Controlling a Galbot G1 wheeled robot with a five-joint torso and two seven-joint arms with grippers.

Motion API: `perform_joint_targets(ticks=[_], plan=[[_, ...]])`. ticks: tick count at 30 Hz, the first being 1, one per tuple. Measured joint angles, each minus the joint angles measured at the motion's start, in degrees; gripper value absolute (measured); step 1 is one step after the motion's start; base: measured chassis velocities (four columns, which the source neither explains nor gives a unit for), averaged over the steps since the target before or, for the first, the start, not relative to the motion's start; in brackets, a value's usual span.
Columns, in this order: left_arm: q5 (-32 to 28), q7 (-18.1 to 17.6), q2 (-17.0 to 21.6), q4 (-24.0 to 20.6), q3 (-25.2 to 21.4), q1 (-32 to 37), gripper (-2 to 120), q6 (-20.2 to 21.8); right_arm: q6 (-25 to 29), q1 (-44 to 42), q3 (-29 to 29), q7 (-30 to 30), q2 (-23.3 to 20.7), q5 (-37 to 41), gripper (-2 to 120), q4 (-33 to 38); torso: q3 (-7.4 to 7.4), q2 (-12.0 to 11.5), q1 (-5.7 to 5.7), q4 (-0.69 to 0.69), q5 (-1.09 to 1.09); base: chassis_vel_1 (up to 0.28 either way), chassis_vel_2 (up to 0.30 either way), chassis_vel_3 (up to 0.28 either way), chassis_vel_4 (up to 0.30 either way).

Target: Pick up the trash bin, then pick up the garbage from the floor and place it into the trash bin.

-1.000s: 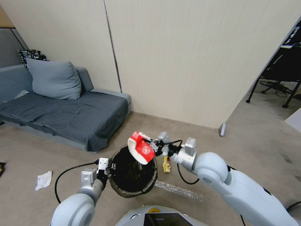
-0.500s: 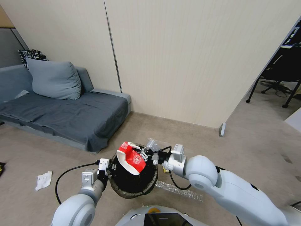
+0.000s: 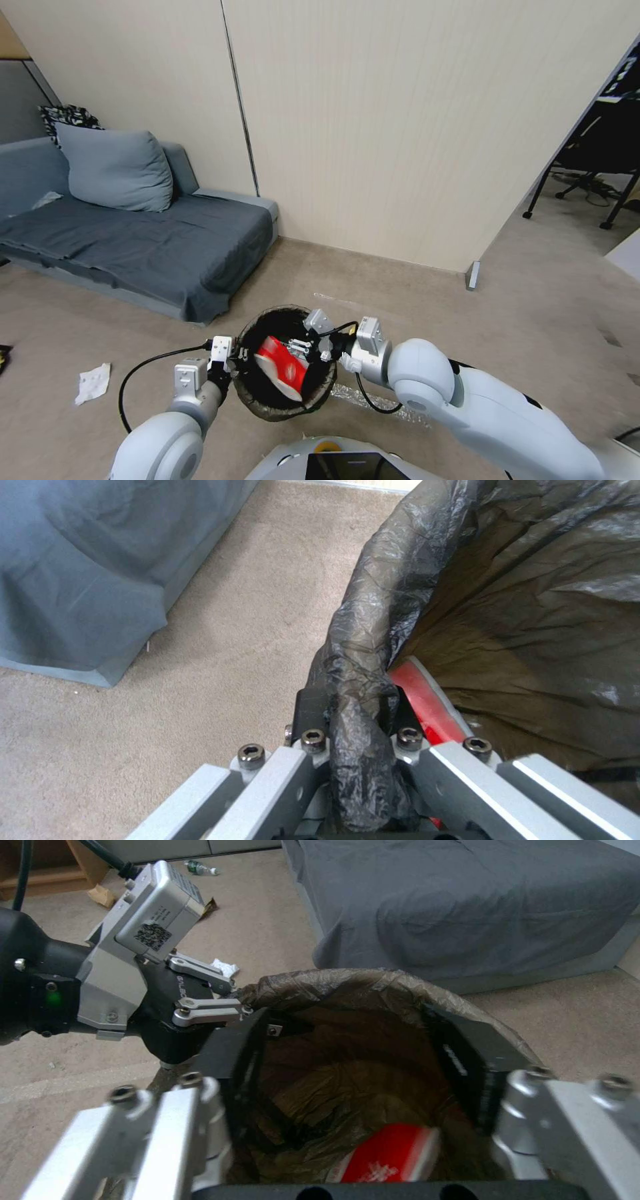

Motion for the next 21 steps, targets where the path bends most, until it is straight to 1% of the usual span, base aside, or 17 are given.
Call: perform_joint_targets(ticks=[1, 2, 3, 5, 6, 7, 9, 10, 12, 14, 15, 16, 18, 19, 20, 21], plan=[[-0.01, 0.03, 0.01, 0.00, -0.02, -0.02, 2, 0.00, -0.01, -0.18, 0.13, 0.08, -0.15, 0.01, 80, 0.32, 0.00, 0.00, 0.00, 0.00, 0.00, 0.000, 0.000, 0.000, 0.000], [-0.01, 0.03, 0.01, 0.00, -0.02, -0.02, 2, 0.00, -0.01, -0.18, 0.13, 0.08, -0.15, 0.01, 80, 0.32, 0.00, 0.00, 0.00, 0.00, 0.00, 0.000, 0.000, 0.000, 0.000], [-0.01, 0.04, 0.04, 0.00, -0.06, -0.06, 2, 0.00, 0.00, -0.38, 0.34, 0.16, -0.33, 0.06, 88, 0.72, 0.00, 0.00, 0.00, 0.00, 0.00, 0.000, 0.000, 0.000, 0.000], [-0.02, 0.06, 0.04, 0.00, -0.12, -0.15, 2, 0.00, 0.00, -0.87, 1.39, 0.29, -0.77, 0.44, 95, 1.69, 0.00, 0.00, 0.00, 0.00, 0.00, 0.000, 0.000, 0.000, 0.000], [-0.02, 0.06, 0.04, 0.00, -0.12, -0.15, 2, 0.00, 0.00, -0.87, 1.39, 0.29, -0.77, 0.44, 95, 1.69, 0.00, 0.00, 0.00, 0.00, 0.00, 0.000, 0.000, 0.000, 0.000], [-0.05, 0.07, 0.03, 0.00, -0.14, -0.20, 2, 0.00, 0.03, -1.30, 2.73, 0.31, -1.13, 1.12, 98, 2.53, 0.00, 0.00, 0.00, 0.00, 0.00, 0.000, 0.000, 0.000, 0.000], [-0.09, 0.09, -0.09, 0.00, -0.14, -0.23, 2, 0.00, 0.28, -1.62, 5.55, 0.50, -1.74, 2.75, 100, 4.46, 0.00, 0.00, 0.00, 0.00, 0.00, 0.000, 0.000, 0.000, 0.000], [-0.09, 0.09, -0.09, 0.00, -0.14, -0.23, 2, 0.00, 0.28, -1.62, 5.55, 0.50, -1.74, 2.75, 100, 4.46, 0.00, 0.00, 0.00, 0.00, 0.00, 0.000, 0.000, 0.000, 0.000], [-0.10, 0.10, -0.17, 0.00, -0.14, -0.24, 2, 0.00, 0.71, -1.77, 8.22, 0.76, -2.22, 4.60, 100, 5.79, 0.00, 0.00, 0.00, 0.00, 0.00, 0.000, 0.000, 0.000, 0.000], [-0.10, 0.11, -0.38, 0.00, -0.11, -0.23, 2, 0.00, 1.19, -1.92, 12.62, 1.56, -2.82, 8.02, 100, 6.81, 0.00, 0.00, 0.00, 0.00, 0.00, 0.000, 0.000, 0.000, 0.000], [-0.10, 0.11, -0.38, 0.00, -0.11, -0.23, 2, 0.00, 1.19, -1.92, 12.62, 1.56, -2.82, 8.02, 100, 6.81, 0.00, 0.00, 0.00, 0.00, 0.00, 0.000, 0.000, 0.000, 0.000], [-0.10, 0.11, -0.46, 0.00, -0.11, -0.22, 2, 0.00, 1.27, -1.99, 14.24, 1.96, -3.03, 9.18, 100, 6.88, 0.00, 0.00, 0.00, 0.00, 0.01, 0.000, 0.000, 0.000, 0.000], [-0.11, 0.13, -0.69, 0.00, -0.11, -0.17, 2, 0.00, 1.68, -2.94, 20.84, 2.95, -3.95, 12.57, 100, 6.97, 0.00, 0.00, 0.00, 0.00, 0.00, 0.000, 0.000, 0.000, 0.000], [-0.11, 0.13, -0.69, 0.00, -0.11, -0.17, 2, 0.00, 1.68, -2.94, 20.84, 2.95, -3.95, 12.57, 100, 6.97, 0.00, 0.00, 0.00, 0.00, 0.00, 0.000, 0.000, 0.000, 0.000], [-0.11, 0.14, -0.72, 0.00, -0.14, -0.12, 2, 0.00, 1.75, -3.52, 22.89, 3.04, -4.30, 13.11, 100, 6.98, 0.00, 0.00, 0.00, 0.01, 0.01, 0.000, 0.000, 0.000, 0.000], [-0.11, 0.15, -0.75, 0.00, -0.22, -0.05, 2, 0.00, 2.03, -4.87, 26.36, 3.07, -4.89, 13.69, 100, 6.98, 0.00, 0.00, 0.00, 0.00, 0.00, 0.000, 0.000, 0.000, 0.000]])
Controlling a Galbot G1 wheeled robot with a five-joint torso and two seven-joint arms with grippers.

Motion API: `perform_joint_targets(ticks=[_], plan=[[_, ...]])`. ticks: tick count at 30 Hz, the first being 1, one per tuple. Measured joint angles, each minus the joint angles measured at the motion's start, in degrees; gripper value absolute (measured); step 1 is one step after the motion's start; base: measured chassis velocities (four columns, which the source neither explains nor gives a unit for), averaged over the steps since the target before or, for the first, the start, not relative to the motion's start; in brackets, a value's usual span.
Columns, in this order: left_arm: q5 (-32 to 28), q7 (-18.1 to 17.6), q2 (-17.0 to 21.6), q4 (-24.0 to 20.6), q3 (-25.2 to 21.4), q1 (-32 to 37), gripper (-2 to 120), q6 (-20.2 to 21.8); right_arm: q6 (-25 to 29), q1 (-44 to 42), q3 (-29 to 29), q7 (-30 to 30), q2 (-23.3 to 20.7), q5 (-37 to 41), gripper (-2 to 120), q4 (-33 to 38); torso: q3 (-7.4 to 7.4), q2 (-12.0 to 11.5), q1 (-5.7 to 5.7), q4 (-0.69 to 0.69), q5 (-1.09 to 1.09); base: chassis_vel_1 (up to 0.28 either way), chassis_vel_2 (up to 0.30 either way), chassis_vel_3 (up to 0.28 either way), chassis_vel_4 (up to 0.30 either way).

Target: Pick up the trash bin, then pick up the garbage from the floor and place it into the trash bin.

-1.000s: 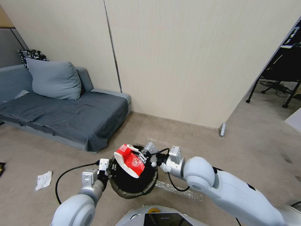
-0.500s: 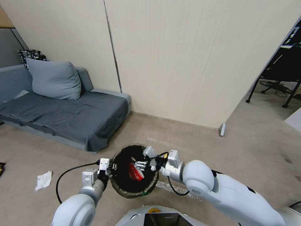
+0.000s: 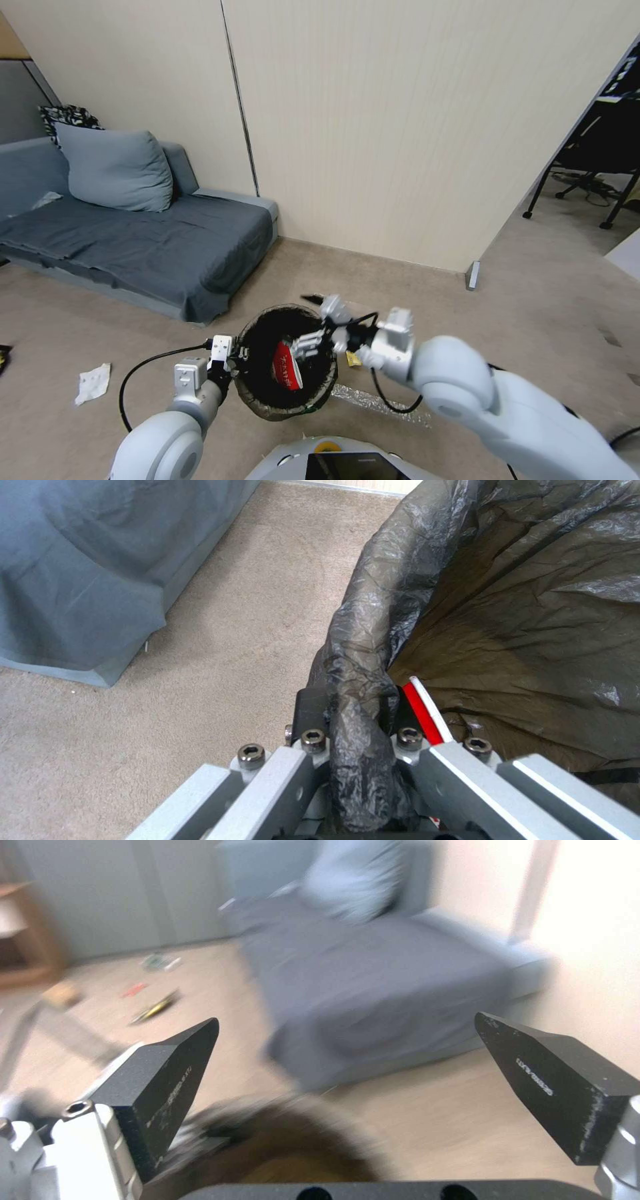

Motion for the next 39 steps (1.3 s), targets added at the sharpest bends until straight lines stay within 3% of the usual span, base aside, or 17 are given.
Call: perform_joint_targets(ticks=[5, 11, 16, 29, 39], plan=[[0.00, 0.04, -0.05, 0.00, -0.31, 0.37, 2, 0.00, 2.55, -3.23, 5.64, 4.79, -0.85, 0.68, 100, -0.05, 0.00, 0.00, 0.00, -0.01, 0.00, 0.000, 0.000, 0.000, 0.000], [0.00, 0.05, -0.19, 0.00, -0.86, 0.90, 2, 0.00, 3.39, -5.85, 7.94, 8.97, 1.02, 0.18, 100, -0.84, 0.00, 0.00, 0.00, 0.01, 0.00, 0.000, 0.000, 0.000, 0.000], [0.00, 0.07, -0.17, 0.00, -1.47, 1.73, 2, 0.00, 4.04, -11.40, 11.10, 9.36, 3.91, -3.30, 100, -8.06, 0.00, 0.00, 0.00, -0.01, 0.00, 0.000, 0.000, 0.000, 0.000], [0.33, 0.14, -0.42, 0.00, -1.57, 2.45, 2, 0.00, 4.84, -13.57, 8.17, 6.69, 8.52, -6.52, 100, -22.14, 0.00, 0.00, 0.00, 0.00, -0.01, 0.000, 0.000, 0.000, 0.000], [0.31, 0.17, -0.13, 0.00, -1.58, 2.28, 2, 0.00, 3.99, -12.53, 4.25, 0.66, 11.43, -9.46, 100, -36.03, 0.00, 0.00, 0.00, 0.00, -0.01, 0.000, 0.000, 0.000, 0.000]])
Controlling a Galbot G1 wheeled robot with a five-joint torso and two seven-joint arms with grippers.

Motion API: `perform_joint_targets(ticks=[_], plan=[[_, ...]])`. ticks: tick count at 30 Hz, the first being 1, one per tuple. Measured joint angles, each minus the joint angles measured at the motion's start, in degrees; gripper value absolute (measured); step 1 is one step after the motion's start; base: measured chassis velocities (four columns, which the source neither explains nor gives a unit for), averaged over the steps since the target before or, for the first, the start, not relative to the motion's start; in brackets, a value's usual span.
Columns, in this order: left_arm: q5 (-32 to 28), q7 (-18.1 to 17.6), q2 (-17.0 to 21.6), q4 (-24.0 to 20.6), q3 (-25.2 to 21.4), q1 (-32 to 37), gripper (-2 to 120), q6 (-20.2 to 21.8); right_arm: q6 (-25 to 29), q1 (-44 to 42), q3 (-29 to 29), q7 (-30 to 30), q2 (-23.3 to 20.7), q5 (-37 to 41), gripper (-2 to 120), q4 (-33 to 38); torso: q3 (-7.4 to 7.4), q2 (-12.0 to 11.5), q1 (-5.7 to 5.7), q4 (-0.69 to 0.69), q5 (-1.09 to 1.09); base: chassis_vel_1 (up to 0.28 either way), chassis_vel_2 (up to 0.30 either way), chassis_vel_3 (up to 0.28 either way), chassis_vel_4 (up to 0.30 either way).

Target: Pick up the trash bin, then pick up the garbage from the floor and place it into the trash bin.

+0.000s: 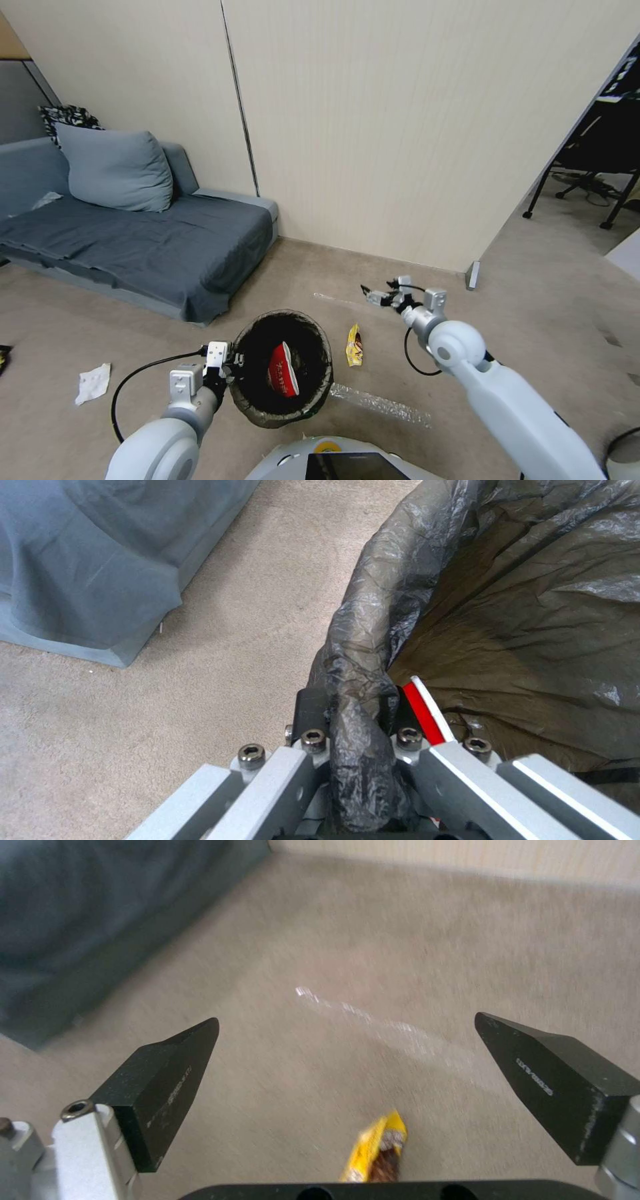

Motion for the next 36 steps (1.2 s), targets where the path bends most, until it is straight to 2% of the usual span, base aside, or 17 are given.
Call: perform_joint_targets(ticks=[13, 17, 19, 20, 36], plan=[[-0.08, 0.05, 0.02, 0.00, 0.00, -0.02, 2, 0.00, 1.22, 4.07, -6.89, -2.13, 4.17, -4.27, 100, -12.54, 0.00, 0.00, 0.00, 0.00, 0.02, 0.000, 0.000, 0.000, 0.000], [-0.16, 0.07, 0.04, 0.00, -0.12, 0.09, 2, 0.00, 1.50, 5.92, -9.20, -2.15, 6.82, -5.62, 100, -17.59, 0.00, 0.00, 0.00, 0.00, -0.04, 0.000, 0.000, 0.000, 0.000], [-0.19, 0.08, 0.06, 0.00, -0.15, 0.08, 2, 0.00, 1.66, 6.73, -10.28, -2.15, 8.40, -6.60, 100, -20.18, 0.00, 0.00, 0.00, 0.01, 0.03, 0.000, 0.000, 0.000, 0.000], [-0.21, 0.09, 0.06, 0.00, -0.18, 0.05, 2, 0.00, 1.73, 7.28, -10.85, -2.15, 9.60, -7.17, 100, -21.96, 0.00, 0.00, 0.00, 0.01, -0.03, 0.000, 0.000, 0.000, 0.000], [-1.05, 0.14, 0.42, 0.00, -0.75, -0.39, 2, 0.00, 3.62, 10.12, -14.44, -2.93, 17.55, -12.71, 100, -33.39, 0.00, 0.00, 0.00, 0.00, -0.01, 0.000, 0.000, 0.000, 0.000]])
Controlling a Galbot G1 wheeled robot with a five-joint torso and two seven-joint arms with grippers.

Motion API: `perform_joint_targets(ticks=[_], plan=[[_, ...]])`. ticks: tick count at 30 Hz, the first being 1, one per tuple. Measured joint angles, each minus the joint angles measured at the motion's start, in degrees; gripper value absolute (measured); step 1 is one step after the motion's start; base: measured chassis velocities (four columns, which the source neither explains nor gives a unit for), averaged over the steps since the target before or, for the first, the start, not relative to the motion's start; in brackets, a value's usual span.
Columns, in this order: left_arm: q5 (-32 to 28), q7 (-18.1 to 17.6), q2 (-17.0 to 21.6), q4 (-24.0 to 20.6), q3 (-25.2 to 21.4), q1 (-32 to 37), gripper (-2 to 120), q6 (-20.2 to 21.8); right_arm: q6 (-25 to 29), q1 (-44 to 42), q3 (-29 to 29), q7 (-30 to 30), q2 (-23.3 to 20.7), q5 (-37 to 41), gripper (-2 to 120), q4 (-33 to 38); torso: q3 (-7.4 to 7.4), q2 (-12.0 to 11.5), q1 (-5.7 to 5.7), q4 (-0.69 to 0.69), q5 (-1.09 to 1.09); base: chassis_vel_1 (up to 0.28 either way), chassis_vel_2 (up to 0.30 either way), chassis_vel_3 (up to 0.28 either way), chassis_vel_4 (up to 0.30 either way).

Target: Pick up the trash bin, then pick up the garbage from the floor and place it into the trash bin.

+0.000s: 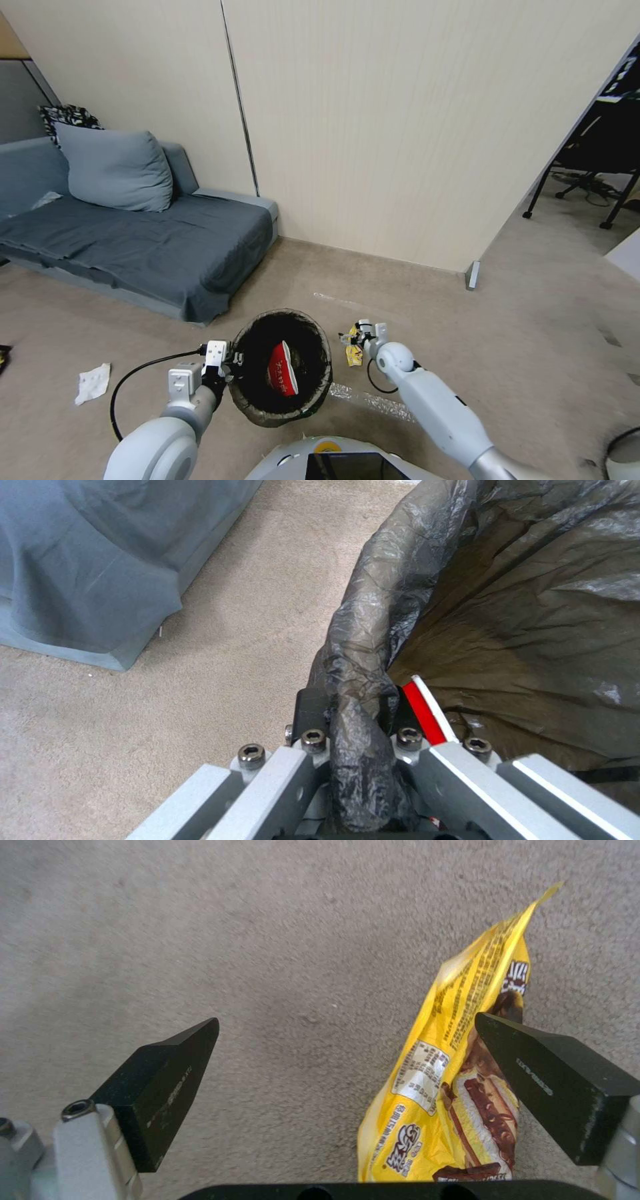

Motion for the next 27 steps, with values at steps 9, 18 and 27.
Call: perform_joint_targets(ticks=[9, 18, 27], plan=[[-0.28, 0.01, 0.13, 0.00, -0.04, -0.01, 2, 0.00, 0.91, 1.13, 0.37, -0.79, 2.53, -2.15, 100, -6.37, 0.00, 0.00, 0.00, 0.00, 0.01, 0.000, 0.000, 0.000, 0.000], [-0.41, 0.01, 0.29, 0.00, -0.19, 0.00, 2, 0.00, 1.70, 1.50, 0.51, -0.26, 3.71, -3.90, 100, -8.89, 0.00, 0.00, 0.00, 0.00, 0.01, 0.000, 0.000, 0.000, 0.000], [-0.42, 0.02, 0.28, 0.00, -0.11, -0.23, 2, 0.00, 2.09, 1.83, 0.87, 0.38, 4.44, -4.82, 100, -11.31, 0.00, 0.01, 0.00, 0.00, 0.01, 0.000, 0.000, 0.000, 0.000]])
